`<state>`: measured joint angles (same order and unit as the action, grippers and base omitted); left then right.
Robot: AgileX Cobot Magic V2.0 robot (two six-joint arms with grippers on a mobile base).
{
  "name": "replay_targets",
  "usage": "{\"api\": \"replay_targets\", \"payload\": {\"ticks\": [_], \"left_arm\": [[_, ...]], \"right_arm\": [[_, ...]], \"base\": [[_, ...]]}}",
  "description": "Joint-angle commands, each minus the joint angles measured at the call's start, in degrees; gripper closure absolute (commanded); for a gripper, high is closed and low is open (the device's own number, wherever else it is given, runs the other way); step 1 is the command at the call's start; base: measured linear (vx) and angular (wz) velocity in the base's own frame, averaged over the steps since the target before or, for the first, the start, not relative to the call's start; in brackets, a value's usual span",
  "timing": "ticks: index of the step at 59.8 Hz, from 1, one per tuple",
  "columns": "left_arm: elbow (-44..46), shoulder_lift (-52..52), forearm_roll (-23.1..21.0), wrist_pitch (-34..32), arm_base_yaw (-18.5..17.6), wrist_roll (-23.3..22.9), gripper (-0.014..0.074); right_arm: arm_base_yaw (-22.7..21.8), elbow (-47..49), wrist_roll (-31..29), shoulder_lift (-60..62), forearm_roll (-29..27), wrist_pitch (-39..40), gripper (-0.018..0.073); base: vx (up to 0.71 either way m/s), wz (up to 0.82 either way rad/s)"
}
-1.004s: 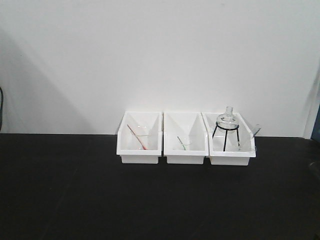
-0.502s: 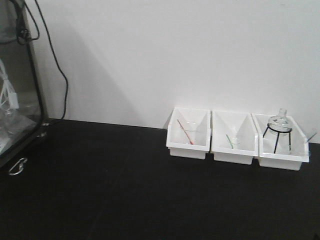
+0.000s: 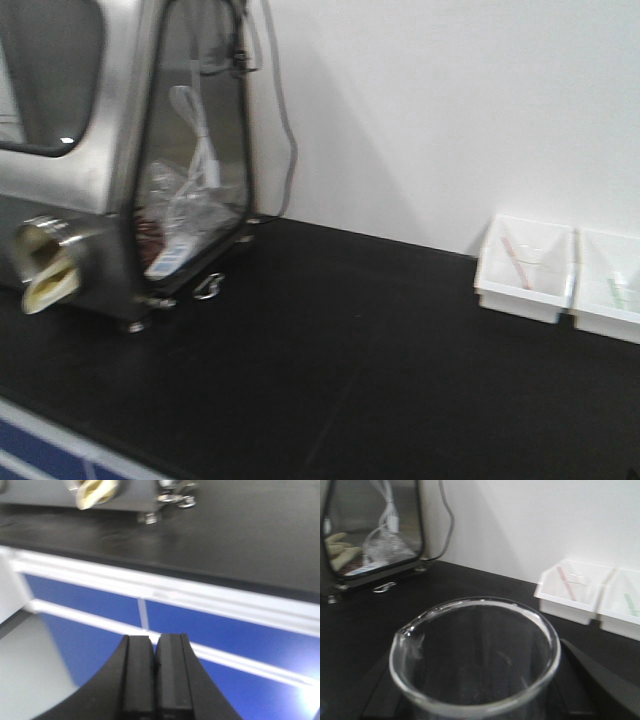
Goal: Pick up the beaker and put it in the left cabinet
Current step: 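Drive the base away from the bench holding the beaker in the right gripper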
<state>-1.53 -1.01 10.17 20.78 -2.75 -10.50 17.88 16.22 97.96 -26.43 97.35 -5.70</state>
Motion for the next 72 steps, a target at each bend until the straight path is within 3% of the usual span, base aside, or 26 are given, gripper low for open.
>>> {"api": "replay_targets", "payload": {"ticks": [1, 72], "left_arm": [[0.89, -0.56, 0.19, -4.29, -0.31, -0.23, 0.0593], [0.89, -0.56, 0.19, -4.29, -0.31, -0.23, 0.0593]], "right_arm": [[-0.23, 1.74, -0.25, -0.2, 1.12, -1.51, 0.0564], [-0.23, 1.74, -0.25, -0.2, 1.12, -1.51, 0.0564]], "base": [[-0.15, 0.57], [-0.07, 0.59]]}}
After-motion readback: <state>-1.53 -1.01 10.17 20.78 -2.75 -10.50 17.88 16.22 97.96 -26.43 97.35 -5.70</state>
